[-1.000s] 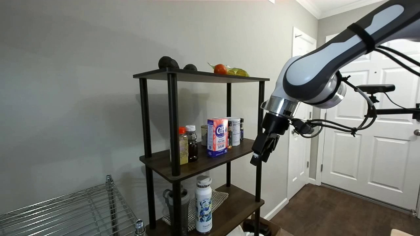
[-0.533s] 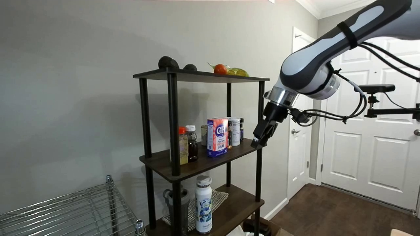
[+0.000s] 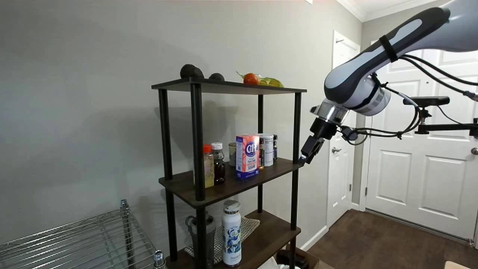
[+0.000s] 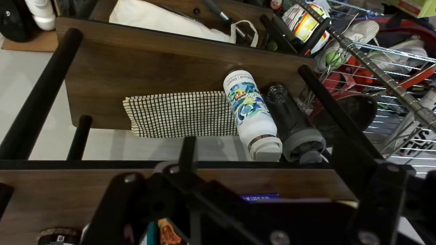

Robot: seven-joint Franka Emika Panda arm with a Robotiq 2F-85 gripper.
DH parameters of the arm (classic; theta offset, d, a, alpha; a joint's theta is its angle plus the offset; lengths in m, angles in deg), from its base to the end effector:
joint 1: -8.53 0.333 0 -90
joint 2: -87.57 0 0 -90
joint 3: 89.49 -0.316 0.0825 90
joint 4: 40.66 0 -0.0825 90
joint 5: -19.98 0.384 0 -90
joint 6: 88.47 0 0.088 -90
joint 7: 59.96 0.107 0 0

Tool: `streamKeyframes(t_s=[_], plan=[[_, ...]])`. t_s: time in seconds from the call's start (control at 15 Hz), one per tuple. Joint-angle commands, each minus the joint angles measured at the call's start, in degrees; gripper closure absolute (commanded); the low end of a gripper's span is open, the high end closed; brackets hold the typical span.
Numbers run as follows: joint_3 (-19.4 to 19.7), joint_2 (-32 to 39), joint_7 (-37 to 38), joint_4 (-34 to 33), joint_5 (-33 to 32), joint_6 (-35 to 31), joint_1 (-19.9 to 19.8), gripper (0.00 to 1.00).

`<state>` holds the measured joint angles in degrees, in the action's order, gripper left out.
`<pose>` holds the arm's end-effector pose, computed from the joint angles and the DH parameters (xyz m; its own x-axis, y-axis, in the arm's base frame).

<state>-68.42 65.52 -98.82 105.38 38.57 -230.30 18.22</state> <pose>0.4321 -0.0895 0.4243 0.8912 0.1963 0.4088 0.2841 -0.9444 -0.1658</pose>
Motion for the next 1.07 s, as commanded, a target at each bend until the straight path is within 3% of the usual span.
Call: streamKeyframes(t_s=[0.0,1.0], plan=[[1.39,2.33,-7.55,-1.03,4.50,-0.20,-0.62,0.00],[-0.44,3.96,-26.29,-0.91,27.06,-3.11,-1.34,0.00]])
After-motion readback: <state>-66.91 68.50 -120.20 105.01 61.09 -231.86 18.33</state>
